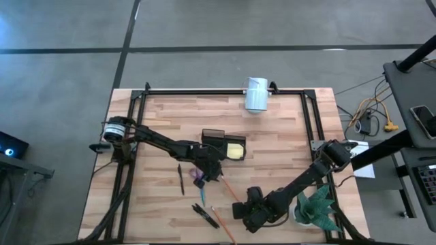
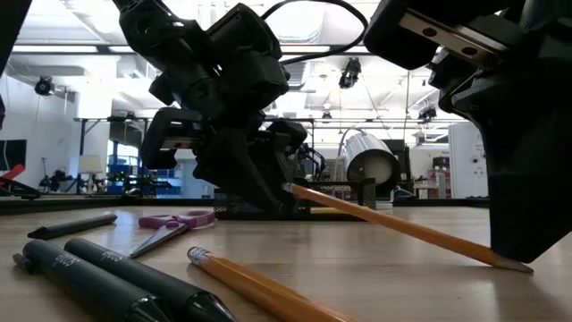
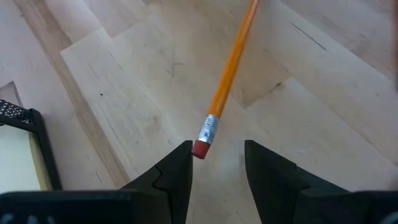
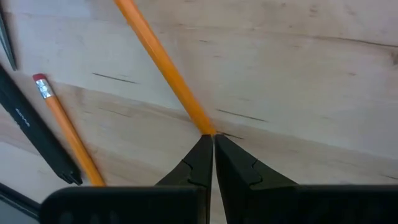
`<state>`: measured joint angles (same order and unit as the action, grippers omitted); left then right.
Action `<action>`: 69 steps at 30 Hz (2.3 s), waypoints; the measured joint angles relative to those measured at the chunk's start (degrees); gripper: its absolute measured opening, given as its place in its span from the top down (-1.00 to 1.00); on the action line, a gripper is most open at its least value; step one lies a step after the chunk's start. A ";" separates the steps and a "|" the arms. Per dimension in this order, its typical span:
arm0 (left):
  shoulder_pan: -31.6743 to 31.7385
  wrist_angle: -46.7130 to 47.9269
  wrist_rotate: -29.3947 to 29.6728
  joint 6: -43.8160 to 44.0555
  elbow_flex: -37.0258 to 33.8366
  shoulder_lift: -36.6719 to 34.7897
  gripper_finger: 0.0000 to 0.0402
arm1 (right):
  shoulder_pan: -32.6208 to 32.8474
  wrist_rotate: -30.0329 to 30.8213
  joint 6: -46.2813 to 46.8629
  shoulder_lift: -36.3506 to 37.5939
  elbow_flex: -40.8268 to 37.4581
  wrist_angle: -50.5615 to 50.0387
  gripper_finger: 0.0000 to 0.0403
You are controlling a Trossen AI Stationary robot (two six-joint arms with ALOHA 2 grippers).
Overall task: Pick and place office supplies into organizer
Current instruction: Put the top yellow pencil into the black desk organizer
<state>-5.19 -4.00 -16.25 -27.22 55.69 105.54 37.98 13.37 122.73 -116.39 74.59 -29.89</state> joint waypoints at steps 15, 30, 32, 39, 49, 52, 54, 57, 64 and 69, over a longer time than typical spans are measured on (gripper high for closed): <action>0.00 -0.15 -0.02 -0.17 1.39 0.00 0.37 | 0.00 -0.04 0.30 -0.17 -0.02 0.35 0.95; -0.02 2.48 -1.53 -0.72 2.46 0.22 0.37 | 0.00 -0.15 0.27 -0.25 -0.09 0.46 0.95; -0.02 2.51 -1.53 -0.72 2.47 0.24 0.37 | 0.00 -0.15 0.27 -0.25 -0.09 0.46 0.95; -0.02 2.40 -1.53 -0.70 2.57 0.24 0.37 | 0.00 -0.31 0.27 -0.25 -0.09 0.46 0.95; -0.02 1.08 -1.52 -0.70 2.57 0.24 0.75 | 0.00 -0.33 0.27 -0.25 -0.11 0.46 0.95; -0.02 1.23 -1.51 -0.83 2.57 0.24 0.83 | 0.00 -0.33 0.26 -0.25 -0.11 0.46 0.95; -0.02 1.29 -1.49 -0.84 2.57 0.24 0.84 | 0.00 -0.33 0.25 -0.25 -0.11 0.44 0.95; -0.02 1.41 -1.44 -2.22 2.57 0.24 0.84 | 0.00 -0.33 0.25 -0.25 -0.11 0.46 0.95; -0.07 2.07 -1.03 -3.80 2.59 0.24 0.86 | 0.16 0.11 -1.38 -0.20 -0.13 0.48 0.95; -0.15 5.72 1.66 -5.03 4.10 0.14 0.90 | 1.35 4.62 -8.35 0.58 0.97 -2.15 0.95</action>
<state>-5.34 1.71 -14.59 -32.25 59.79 105.68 39.32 17.99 114.38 -115.80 75.56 -32.04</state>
